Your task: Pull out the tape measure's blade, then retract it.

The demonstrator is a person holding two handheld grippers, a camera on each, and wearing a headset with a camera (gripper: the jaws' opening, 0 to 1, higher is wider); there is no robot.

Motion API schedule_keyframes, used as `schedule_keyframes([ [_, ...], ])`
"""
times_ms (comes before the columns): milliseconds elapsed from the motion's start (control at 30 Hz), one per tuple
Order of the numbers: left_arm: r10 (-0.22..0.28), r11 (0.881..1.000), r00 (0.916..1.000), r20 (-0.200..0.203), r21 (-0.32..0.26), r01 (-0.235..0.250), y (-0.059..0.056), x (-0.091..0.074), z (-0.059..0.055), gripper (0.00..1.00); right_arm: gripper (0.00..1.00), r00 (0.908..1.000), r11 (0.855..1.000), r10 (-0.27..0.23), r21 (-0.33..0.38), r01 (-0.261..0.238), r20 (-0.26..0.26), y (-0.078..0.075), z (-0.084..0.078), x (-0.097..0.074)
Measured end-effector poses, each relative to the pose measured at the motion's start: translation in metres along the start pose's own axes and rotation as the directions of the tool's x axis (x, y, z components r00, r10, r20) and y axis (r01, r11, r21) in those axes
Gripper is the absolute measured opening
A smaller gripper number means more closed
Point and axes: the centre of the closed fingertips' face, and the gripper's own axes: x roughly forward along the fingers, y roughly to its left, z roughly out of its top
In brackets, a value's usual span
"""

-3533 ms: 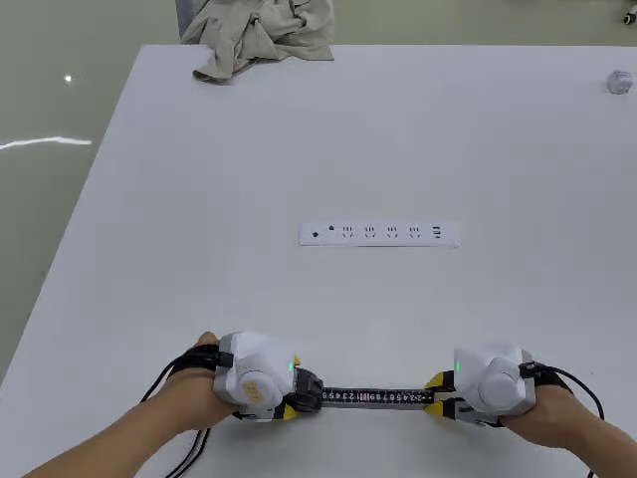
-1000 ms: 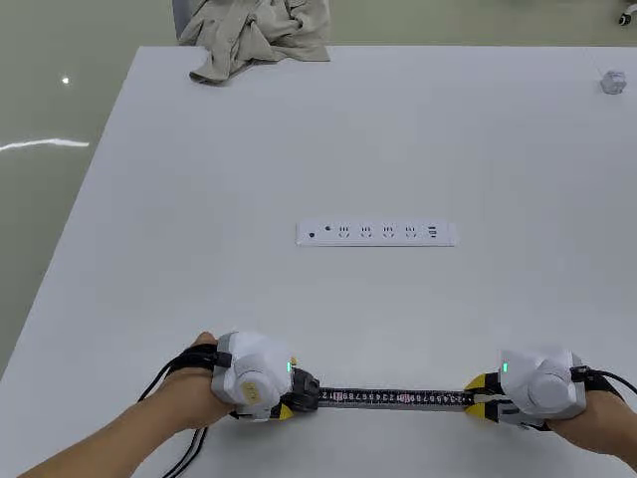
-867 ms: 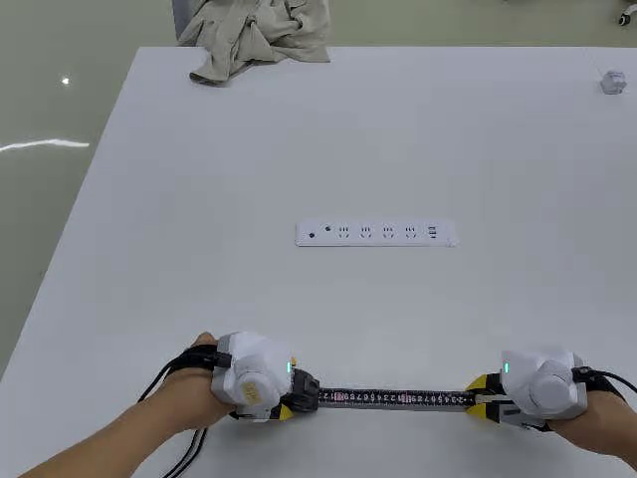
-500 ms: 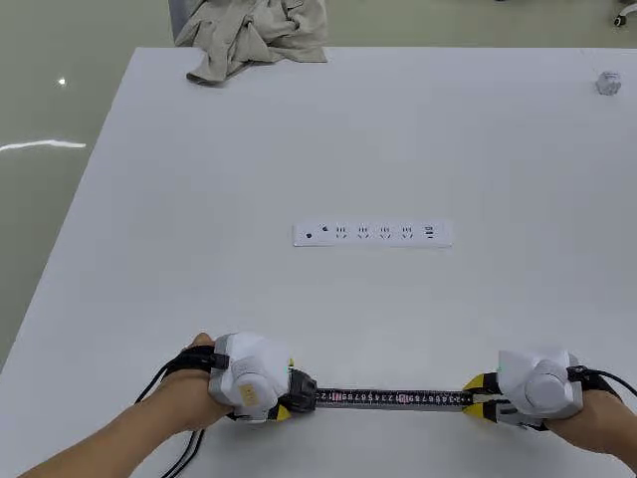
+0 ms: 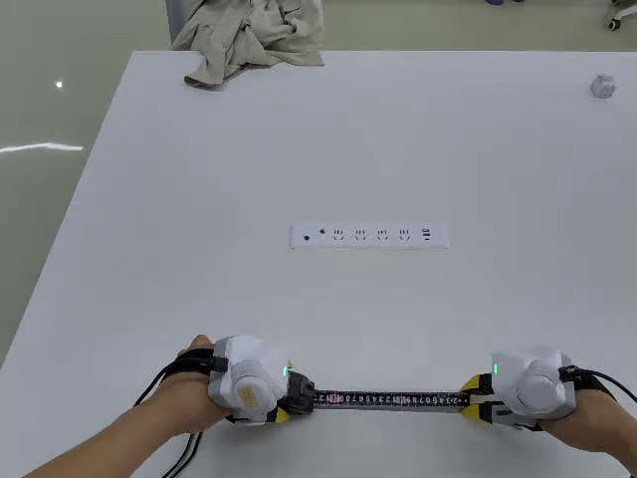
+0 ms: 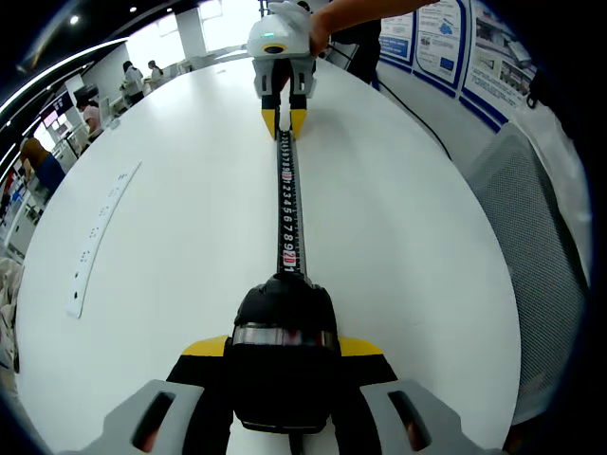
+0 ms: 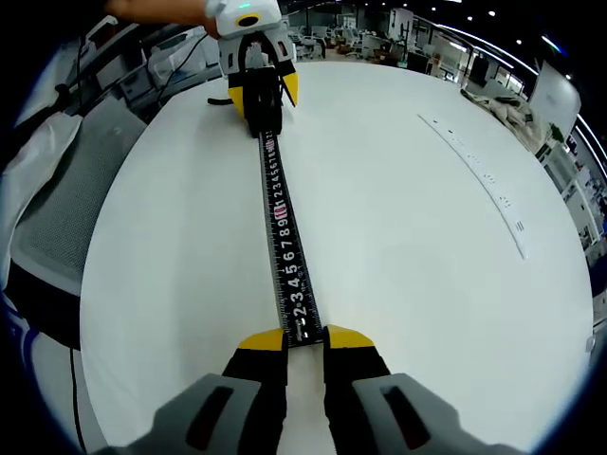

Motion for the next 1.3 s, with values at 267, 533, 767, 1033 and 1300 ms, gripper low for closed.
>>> schedule_keyframes([
  [267,-0.006,1.0,1.0,0.001,-0.002,0.006,0.0002,0.0015,-0.0006,0.38,0.14,0.9996,1.0,-0.002,-0.014,0.002,-0.028,-0.0004,-0.0011,0.0001],
  [533,-0.005,1.0,0.9999,0.012,-0.005,0.005,0.0003,0.0007,0.0008,0.39,0.15,0.9986,1.0,-0.009,-0.023,0.008,-0.053,-0.0008,-0.0018,0.0009],
  [767,0.0,1.0,0.9999,0.011,-0.004,0.0,0.0001,0.0002,0.0011,0.39,0.16,0.9982,1.0,-0.011,-0.025,0.01,-0.06,-0.0009,-0.0015,0.0003],
  [1033,0.011,1.0,0.9997,0.02,-0.029,-0.01,0.0016,0.0036,0.0001,0.4,0.16,0.9975,1.0,-0.013,-0.029,0.011,-0.07,-0.0012,-0.0012,0.0004],
  [1300,0.016,0.999,0.9992,0.038,-0.047,-0.014,0.002,0.0057,0.0043,0.46,0.17,0.9972,1.0,-0.019,-0.025,0.017,-0.073,-0.0028,-0.0031,0.0015],
])
